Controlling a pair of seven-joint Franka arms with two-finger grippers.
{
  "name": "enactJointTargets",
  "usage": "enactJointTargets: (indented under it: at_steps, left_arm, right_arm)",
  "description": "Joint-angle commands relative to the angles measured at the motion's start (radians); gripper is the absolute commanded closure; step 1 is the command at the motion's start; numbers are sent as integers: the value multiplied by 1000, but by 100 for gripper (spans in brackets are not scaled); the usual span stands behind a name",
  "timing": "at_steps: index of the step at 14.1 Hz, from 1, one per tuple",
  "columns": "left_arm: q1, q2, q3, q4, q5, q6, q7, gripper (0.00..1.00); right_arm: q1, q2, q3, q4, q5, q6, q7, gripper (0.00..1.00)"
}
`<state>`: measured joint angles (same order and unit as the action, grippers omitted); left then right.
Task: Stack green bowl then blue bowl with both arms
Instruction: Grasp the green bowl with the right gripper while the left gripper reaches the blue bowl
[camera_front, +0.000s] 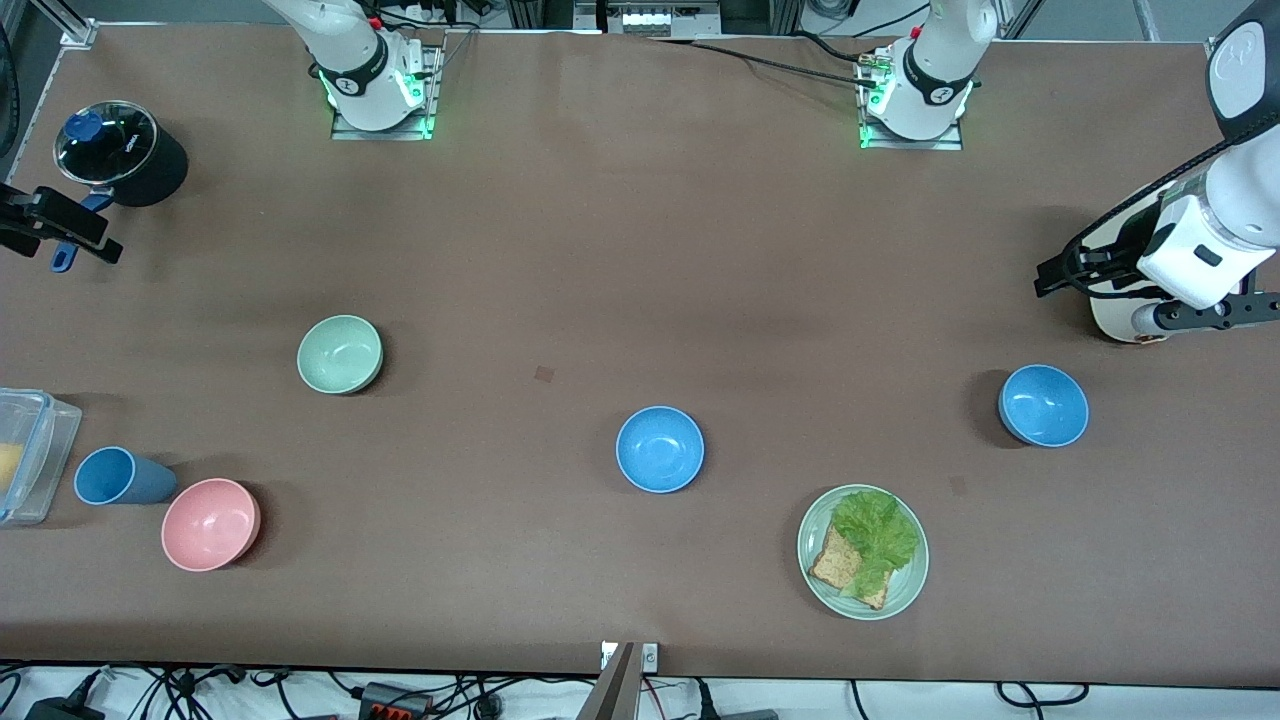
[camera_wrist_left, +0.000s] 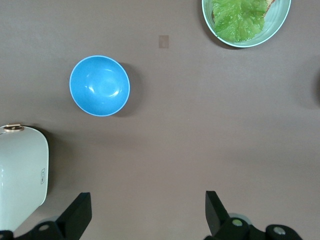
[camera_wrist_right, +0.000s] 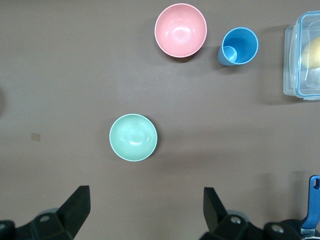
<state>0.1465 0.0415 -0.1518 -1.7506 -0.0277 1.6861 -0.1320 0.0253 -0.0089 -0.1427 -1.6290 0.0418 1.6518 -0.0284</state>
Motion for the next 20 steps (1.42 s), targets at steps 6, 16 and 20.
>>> enactJointTargets:
  at_steps: [6,16,20]
  left_arm:
    - [10,-11,5,-10,-23,6,58,0]
    - [10,-11,6,-6,-23,4,63,0]
    - [30,8,9,-3,-23,6,91,0]
  right_arm:
    - [10,-19,17,-31,-43,26,12,0]
    - [79,295,22,-34,-112,54,-39,0]
    - [76,438,22,-44,-105,97,-38,0]
